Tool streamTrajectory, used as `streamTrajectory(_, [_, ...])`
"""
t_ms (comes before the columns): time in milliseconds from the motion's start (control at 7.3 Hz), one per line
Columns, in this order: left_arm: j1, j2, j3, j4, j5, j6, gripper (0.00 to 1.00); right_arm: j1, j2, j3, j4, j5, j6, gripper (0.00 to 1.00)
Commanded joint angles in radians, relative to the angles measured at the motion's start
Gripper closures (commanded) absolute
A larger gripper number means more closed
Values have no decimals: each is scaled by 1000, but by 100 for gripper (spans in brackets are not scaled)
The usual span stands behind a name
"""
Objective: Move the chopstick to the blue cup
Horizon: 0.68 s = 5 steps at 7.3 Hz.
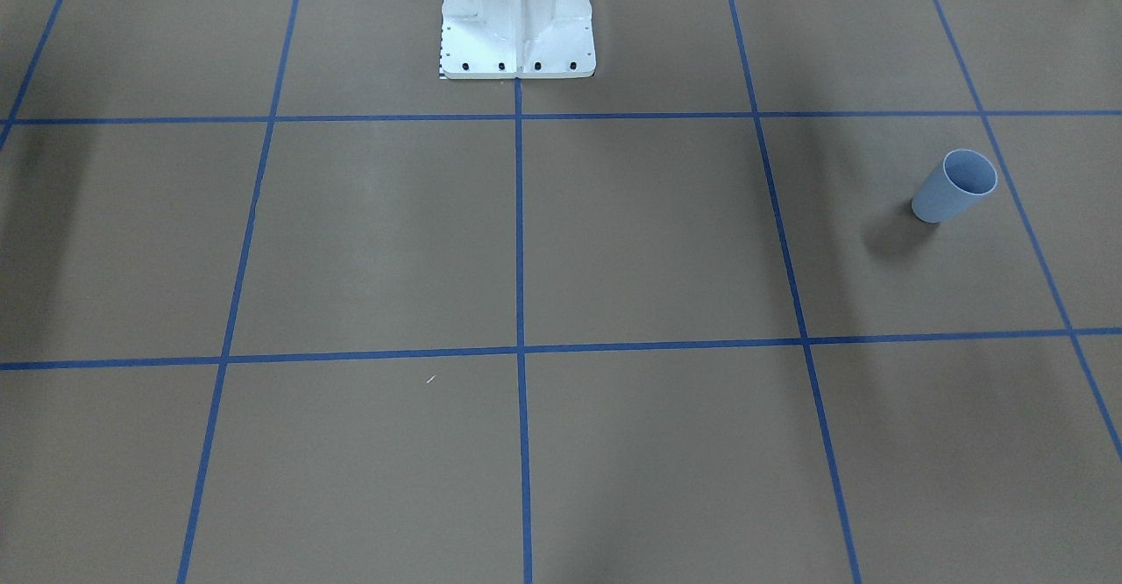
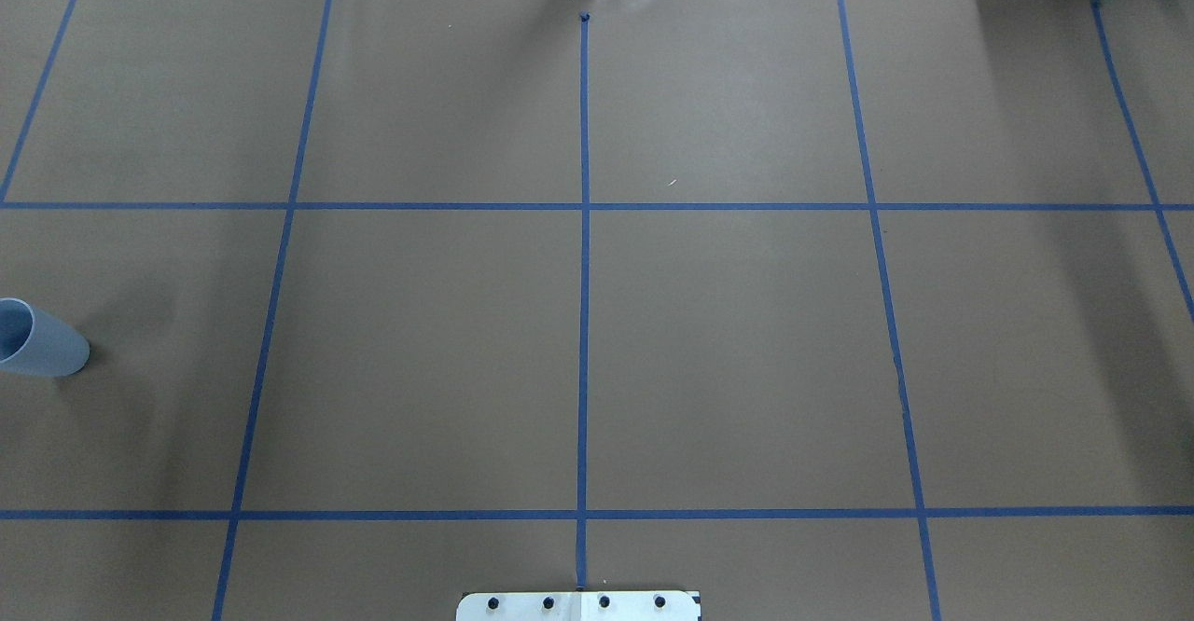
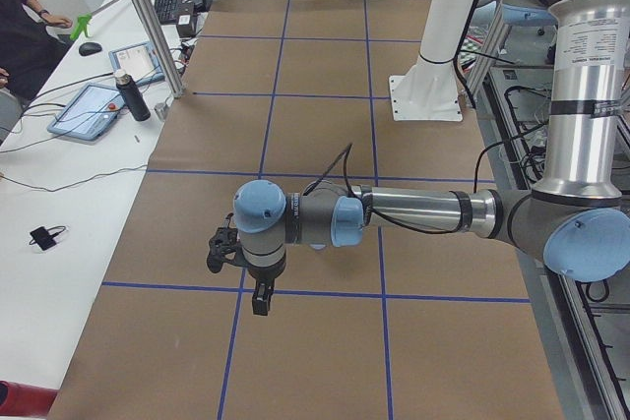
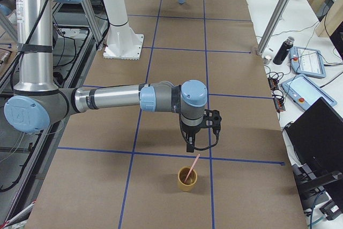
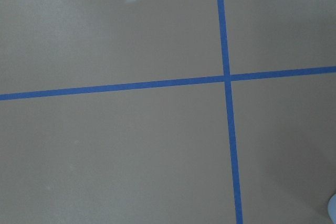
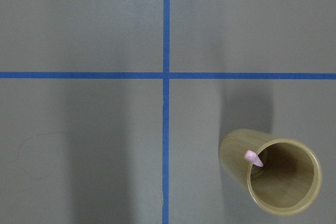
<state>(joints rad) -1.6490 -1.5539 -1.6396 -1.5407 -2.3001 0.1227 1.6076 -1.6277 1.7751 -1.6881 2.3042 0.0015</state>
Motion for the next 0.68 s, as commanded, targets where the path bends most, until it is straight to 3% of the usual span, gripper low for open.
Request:
streamTrajectory(0, [0,-14,-5,-2,1,2,2,0,2,0,-1,0,0,0])
streamTrajectory(548, [5,-11,-28,-4,-4,-8,2,0,0,3,-1,0,2,0])
